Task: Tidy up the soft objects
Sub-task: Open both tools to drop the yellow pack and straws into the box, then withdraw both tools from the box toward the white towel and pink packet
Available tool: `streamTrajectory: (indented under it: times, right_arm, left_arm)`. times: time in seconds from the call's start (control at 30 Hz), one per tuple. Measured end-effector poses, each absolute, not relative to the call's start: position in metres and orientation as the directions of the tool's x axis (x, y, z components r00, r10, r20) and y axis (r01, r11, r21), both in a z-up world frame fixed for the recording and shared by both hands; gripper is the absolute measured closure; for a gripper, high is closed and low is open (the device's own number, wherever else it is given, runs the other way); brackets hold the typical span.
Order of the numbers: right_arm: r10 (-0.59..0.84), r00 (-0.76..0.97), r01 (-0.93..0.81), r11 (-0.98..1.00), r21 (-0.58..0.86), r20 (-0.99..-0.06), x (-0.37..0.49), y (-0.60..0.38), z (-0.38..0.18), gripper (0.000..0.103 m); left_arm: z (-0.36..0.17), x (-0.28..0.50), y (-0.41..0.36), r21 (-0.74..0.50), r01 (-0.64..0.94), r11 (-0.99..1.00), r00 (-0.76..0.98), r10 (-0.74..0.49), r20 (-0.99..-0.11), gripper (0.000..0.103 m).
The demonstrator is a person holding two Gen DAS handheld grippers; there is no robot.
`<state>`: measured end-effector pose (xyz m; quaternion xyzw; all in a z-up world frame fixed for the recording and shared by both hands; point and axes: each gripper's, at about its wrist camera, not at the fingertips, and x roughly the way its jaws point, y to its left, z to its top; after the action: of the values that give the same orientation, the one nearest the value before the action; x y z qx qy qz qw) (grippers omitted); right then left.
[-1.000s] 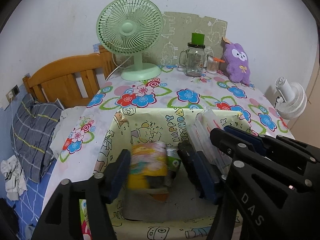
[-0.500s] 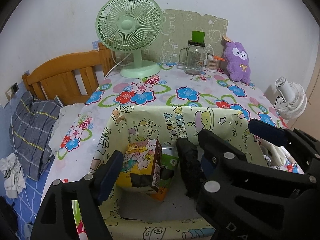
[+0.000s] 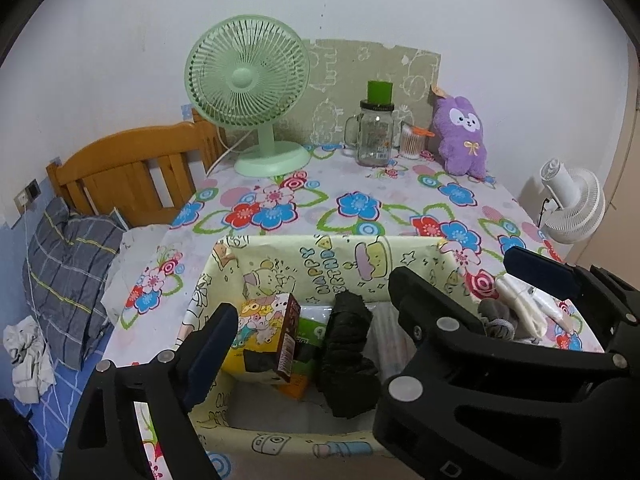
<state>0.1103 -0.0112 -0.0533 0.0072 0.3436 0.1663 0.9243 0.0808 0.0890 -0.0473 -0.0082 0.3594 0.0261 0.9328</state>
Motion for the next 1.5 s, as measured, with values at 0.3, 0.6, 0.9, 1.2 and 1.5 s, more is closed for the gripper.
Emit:
streamTrajectory:
  times: [0.3, 0.6, 0.9, 1.2, 1.5]
  right_arm:
    - [0.313, 0.734, -0.292, 0.947, 0.137, -0.602, 0.098, -0.031, -0.041, 0.014]
    - [0.297, 0.759, -0.273, 0.953, 0.131, -0.579, 0.085, -0.052, -0.03, 0.014]
    - [0.282, 0.779, -0.257, 0.958, 0.126, -0.56, 0.074, -0.075, -0.022, 0.014]
    - [0.271, 0.791, -0.237, 0.962, 0.134, -0.548, 0.068, -0.097, -0.02, 0.014]
    - [0.246, 0.8, -0.212, 0.969, 0.127, -0.547, 0.064, -0.119, -0.023, 0.014]
  left_arm:
    - [-0.033, 0.071, 0.072, 0.012, -0.038, 0.999, 0.763, 0.037, -0.645, 0.013]
    - [-0.023, 0.063, 0.052, 0.009, -0.016, 1.0, 0.78, 0.018, -0.626, 0.012]
    - [-0.015, 0.055, 0.033, 0.007, 0.003, 1.0, 0.793, 0.002, -0.609, 0.012]
    - [-0.012, 0.05, 0.012, 0.015, 0.024, 1.0, 0.798, -0.01, -0.602, 0.011]
    - [-0.015, 0.049, -0.009, -0.009, 0.051, 0.999, 0.797, -0.046, -0.602, 0.01]
